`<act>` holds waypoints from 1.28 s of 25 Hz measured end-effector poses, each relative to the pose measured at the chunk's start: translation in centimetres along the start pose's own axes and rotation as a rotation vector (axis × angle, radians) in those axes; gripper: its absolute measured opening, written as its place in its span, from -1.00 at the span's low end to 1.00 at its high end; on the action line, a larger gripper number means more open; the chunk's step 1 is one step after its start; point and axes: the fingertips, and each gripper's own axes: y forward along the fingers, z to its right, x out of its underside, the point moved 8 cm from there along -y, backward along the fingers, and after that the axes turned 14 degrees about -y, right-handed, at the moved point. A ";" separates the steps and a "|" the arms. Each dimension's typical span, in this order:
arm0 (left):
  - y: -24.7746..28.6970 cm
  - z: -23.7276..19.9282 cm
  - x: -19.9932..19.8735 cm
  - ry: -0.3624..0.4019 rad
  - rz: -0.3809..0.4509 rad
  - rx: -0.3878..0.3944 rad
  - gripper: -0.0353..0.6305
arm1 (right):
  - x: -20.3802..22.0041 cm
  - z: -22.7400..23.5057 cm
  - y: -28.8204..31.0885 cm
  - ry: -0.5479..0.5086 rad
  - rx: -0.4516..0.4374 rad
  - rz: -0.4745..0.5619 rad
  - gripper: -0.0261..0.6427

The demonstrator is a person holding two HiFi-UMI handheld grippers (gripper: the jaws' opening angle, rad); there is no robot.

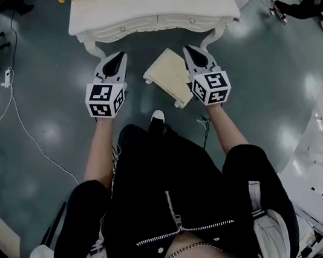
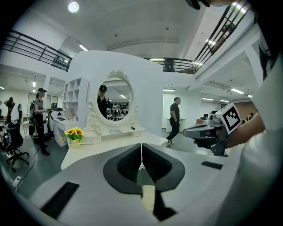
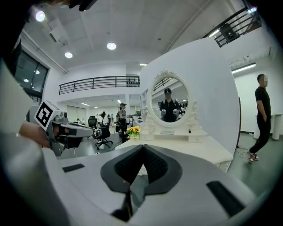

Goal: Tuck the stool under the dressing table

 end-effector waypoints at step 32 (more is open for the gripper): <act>20.6 0.2 5.9 0.097 -0.340 0.396 -0.82 | 18.8 5.2 -2.7 0.393 0.389 -0.291 0.15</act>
